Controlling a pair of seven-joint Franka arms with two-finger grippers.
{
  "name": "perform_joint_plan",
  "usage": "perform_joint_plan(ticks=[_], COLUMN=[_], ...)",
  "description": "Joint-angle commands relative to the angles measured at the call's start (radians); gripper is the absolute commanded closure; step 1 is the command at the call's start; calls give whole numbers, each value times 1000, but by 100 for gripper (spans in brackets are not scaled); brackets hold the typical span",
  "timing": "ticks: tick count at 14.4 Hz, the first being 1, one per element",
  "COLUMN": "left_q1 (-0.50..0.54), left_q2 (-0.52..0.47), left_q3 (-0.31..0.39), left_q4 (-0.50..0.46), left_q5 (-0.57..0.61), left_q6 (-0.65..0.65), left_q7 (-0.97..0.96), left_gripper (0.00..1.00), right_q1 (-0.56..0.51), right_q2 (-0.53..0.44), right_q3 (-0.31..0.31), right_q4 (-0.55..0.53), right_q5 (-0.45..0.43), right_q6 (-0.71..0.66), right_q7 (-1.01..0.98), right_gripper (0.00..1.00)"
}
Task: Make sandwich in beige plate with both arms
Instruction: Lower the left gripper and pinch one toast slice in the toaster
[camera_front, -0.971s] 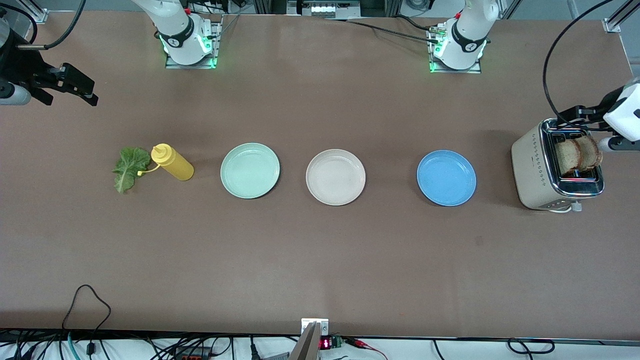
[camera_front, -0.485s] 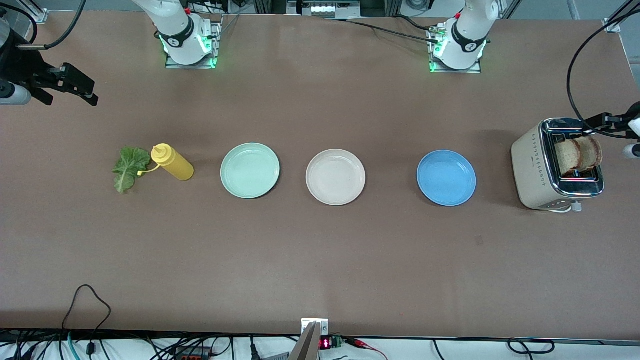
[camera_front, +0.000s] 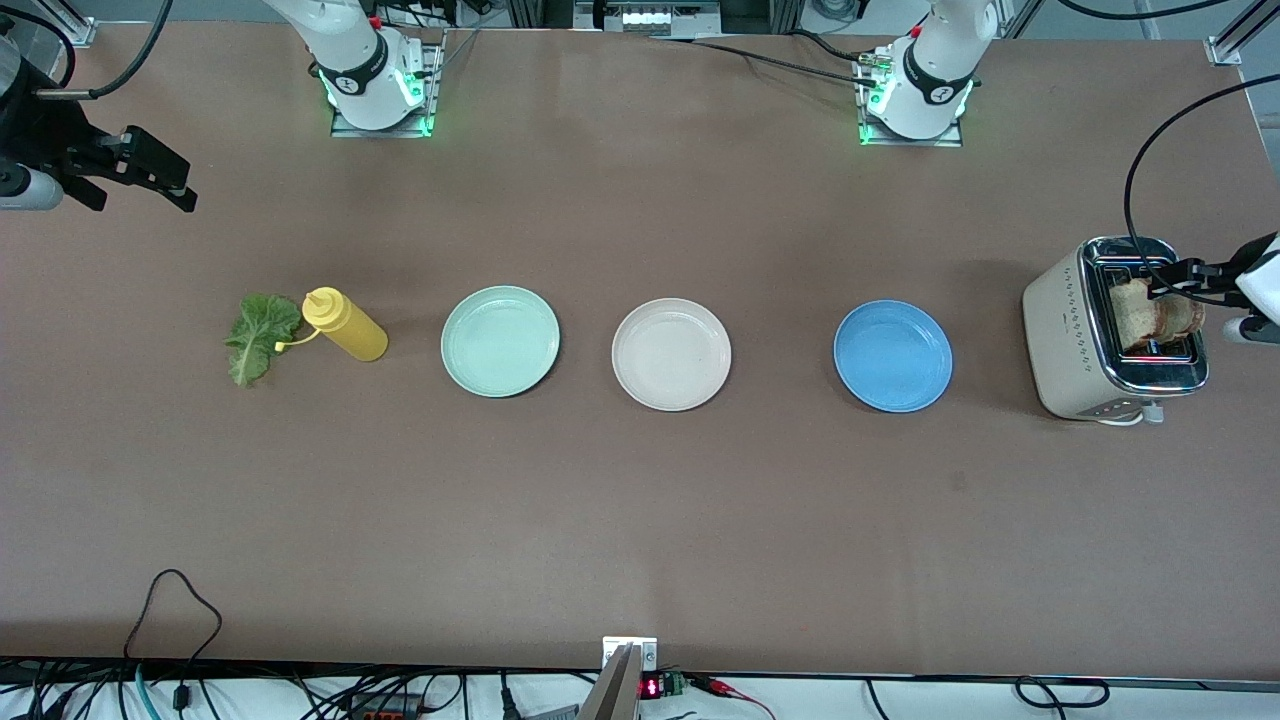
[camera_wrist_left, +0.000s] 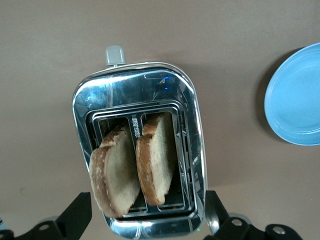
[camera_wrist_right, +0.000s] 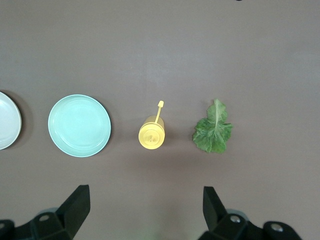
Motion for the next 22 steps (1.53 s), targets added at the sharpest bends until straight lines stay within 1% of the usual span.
perform_joint_plan(ticks=[1,3,7,8,9,12,13,15,17,20,22], left_q1=[36,39,56,59,59,59,59,59,59,59,59], left_q2=[10,21,23,23,23,21,21,21,21,12,-6], left_q3=[-8,-8,-8,-8,-8,-10,-10,-8,-8,-8,-11], left_q4=[-28,-45,-114,-128,-134,-134,-134,-134,-131,-120,-87], left_q5=[-59,-86,-86,-86,-86,-86,-86,-86,-86,-86,-86], left_q6=[31,40,153,169,176,170,167,161,160,147,85], left_q7=[44,45,87,87,87,88,88,91,108,130,131], left_gripper=[3,5,8,12,20,57,71,92,99,99,99], right_q1=[0,0,0,0,-2,-2,-2,-3,-2,-2,-2], right_q2=[-18,-18,-20,-21,-21,-23,-23,-23,-23,-23,-21], right_q3=[1,1,1,1,-1,-4,-4,-5,-5,-5,-5], right_q4=[-15,-15,-17,-17,-17,-17,-17,-17,-17,-24,-26], right_q5=[9,9,9,9,9,9,9,9,9,9,9], right_q6=[9,9,7,7,6,6,6,7,6,9,9], right_q7=[-11,-11,-11,-11,-11,-11,-11,-13,-13,-13,-13], right_gripper=[0,0,0,0,0,0,0,0,0,0,0])
